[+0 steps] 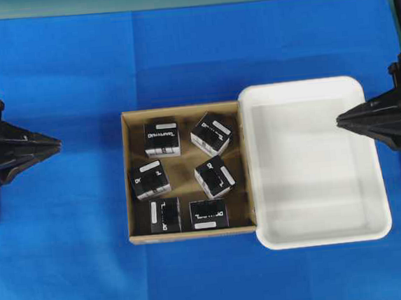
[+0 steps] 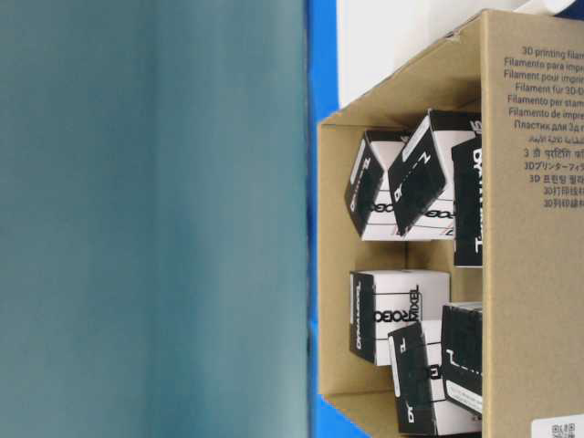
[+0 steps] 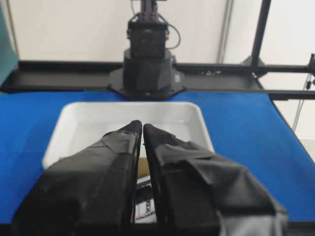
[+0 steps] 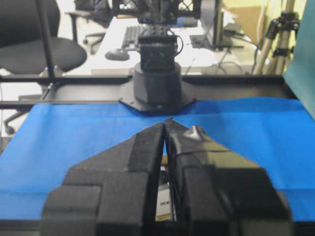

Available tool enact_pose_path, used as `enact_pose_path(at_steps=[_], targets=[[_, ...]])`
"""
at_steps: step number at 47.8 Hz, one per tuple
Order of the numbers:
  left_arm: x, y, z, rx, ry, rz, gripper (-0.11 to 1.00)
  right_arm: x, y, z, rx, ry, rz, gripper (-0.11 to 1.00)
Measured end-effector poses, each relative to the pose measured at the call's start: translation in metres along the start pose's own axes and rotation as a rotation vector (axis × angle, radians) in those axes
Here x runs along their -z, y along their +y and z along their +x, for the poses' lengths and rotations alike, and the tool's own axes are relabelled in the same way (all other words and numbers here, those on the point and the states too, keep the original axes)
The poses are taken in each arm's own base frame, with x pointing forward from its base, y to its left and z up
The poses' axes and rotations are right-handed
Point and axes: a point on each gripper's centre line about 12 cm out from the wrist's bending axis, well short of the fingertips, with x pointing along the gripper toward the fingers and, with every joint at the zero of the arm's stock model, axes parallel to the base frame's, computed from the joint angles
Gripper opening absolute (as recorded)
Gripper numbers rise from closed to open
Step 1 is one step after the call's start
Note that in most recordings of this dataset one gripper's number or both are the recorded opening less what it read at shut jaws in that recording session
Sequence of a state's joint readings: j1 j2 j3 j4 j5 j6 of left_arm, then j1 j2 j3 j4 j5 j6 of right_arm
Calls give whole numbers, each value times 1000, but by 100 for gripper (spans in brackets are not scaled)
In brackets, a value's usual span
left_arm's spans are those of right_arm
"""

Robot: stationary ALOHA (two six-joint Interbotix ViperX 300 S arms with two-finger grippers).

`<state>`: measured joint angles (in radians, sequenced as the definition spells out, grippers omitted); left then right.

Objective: Pick a box that is randomly placed inside the cardboard box.
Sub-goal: 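Move the right gripper from rest over the cardboard box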

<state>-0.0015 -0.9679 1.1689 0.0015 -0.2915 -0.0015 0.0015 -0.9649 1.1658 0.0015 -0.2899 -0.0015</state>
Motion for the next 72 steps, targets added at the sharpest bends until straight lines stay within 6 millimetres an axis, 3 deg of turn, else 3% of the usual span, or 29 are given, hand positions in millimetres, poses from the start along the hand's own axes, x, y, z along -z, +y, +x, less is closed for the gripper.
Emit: enact_pose_path(at_steps=[7,11,23,35,43,72], targets=[[11,0,9,-3,112,-43,-3,-1,-2,3,13,15,70,-2],[9,0,10,-3,150,-42,-7,-3,-3,5,24,38,118,-4],[9,1,9,-11,296,-46,-7,-6,-10,20,77,205,295,-4],[10,1,7,-16,435,-50,-7,-1,-17,49,159,512,461,-4],[13,1,5,-19,480,-50,-7,4,-19,71,184,699,477,-4],[15,1,5,-23,494,-68,-7,8,-23,141,206,1070,478,-4]])
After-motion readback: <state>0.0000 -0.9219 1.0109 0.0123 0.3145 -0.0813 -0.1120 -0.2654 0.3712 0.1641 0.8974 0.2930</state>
